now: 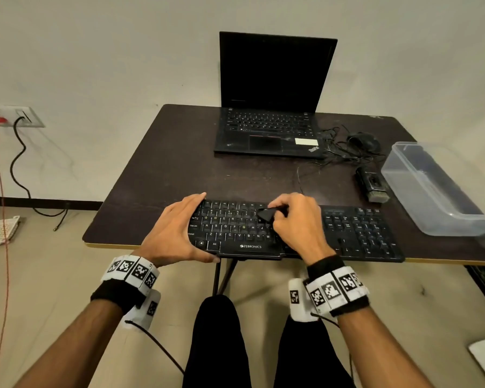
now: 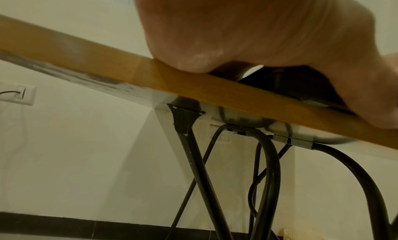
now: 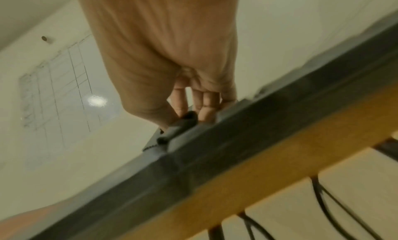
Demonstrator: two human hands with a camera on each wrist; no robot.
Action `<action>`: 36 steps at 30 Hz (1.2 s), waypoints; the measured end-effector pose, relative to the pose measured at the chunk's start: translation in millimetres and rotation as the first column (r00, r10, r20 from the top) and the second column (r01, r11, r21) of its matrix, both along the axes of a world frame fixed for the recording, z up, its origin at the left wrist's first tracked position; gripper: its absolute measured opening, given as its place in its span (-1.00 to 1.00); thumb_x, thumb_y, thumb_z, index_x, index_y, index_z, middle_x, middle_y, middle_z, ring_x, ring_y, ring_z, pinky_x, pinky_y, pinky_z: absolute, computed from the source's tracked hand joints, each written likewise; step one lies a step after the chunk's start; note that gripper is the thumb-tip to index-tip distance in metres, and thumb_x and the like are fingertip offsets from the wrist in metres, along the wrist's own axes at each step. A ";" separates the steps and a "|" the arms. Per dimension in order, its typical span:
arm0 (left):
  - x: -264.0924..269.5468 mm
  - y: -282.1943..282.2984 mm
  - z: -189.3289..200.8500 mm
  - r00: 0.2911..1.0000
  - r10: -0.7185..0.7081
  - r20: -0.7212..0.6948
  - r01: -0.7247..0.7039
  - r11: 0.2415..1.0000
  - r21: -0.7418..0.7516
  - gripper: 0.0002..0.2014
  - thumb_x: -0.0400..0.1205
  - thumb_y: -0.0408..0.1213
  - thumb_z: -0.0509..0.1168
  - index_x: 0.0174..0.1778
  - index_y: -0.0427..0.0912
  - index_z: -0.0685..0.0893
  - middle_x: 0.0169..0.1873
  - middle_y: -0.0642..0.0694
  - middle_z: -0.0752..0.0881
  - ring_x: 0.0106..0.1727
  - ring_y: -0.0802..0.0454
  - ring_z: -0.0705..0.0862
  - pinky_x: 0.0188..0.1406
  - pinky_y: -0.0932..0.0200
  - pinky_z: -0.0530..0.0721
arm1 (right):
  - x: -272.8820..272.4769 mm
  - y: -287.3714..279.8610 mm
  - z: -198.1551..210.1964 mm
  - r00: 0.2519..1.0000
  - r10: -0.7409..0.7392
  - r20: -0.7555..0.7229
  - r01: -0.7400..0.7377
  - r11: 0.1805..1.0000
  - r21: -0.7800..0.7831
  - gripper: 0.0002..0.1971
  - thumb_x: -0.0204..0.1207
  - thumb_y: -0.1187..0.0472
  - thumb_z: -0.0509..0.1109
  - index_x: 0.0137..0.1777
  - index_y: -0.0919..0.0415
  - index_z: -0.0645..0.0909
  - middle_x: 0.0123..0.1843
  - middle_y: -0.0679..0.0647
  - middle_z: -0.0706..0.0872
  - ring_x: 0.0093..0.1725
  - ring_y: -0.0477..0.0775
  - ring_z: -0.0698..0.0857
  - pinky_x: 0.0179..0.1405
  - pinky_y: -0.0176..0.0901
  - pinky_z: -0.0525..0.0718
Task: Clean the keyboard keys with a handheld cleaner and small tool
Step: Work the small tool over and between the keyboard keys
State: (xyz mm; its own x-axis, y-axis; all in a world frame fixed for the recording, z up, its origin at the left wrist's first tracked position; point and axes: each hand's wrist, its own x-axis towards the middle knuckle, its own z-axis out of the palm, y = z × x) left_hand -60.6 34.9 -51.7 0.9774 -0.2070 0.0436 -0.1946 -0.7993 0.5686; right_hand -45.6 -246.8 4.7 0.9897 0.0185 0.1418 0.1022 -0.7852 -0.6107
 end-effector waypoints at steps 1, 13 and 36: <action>-0.3 0.1 0.4 1.000 -0.004 0.001 0.004 1.000 0.001 0.49 0.01 0.51 0.68 0.83 0.14 0.11 0.72 0.23 0.28 0.69 0.08 0.26 0.77 -0.04 0.20 | -0.4 14.5 -2.1 0.999 0.048 0.011 -0.048 0.998 0.038 -0.68 0.56 0.40 0.46 0.08 0.00 0.93 0.07 -0.03 0.92 -0.02 -0.13 0.72 0.28 -0.20 0.70; -3.4 1.5 0.2 1.000 0.008 -0.001 -0.008 1.000 -0.004 0.48 0.01 0.51 0.67 0.83 0.23 0.08 0.75 0.32 0.16 0.69 0.20 0.08 0.77 0.04 0.08 | -22.9 -12.2 -22.8 0.996 0.004 0.092 -0.010 0.998 0.069 -0.72 0.51 0.41 0.51 0.04 0.02 0.90 0.06 -0.07 0.87 -0.02 -0.18 0.67 0.07 -0.37 0.52; 1.4 0.9 -4.2 0.998 -0.008 0.068 0.005 0.999 0.042 0.41 0.00 0.41 0.66 0.80 0.10 0.22 0.71 0.22 0.30 0.69 0.21 0.25 0.80 0.05 0.11 | -15.8 70.8 -35.1 0.968 0.216 0.129 -0.224 0.973 0.054 -0.79 0.52 0.38 0.50 -0.01 0.05 0.84 0.01 -0.03 0.82 0.04 0.06 0.73 0.21 -0.07 0.38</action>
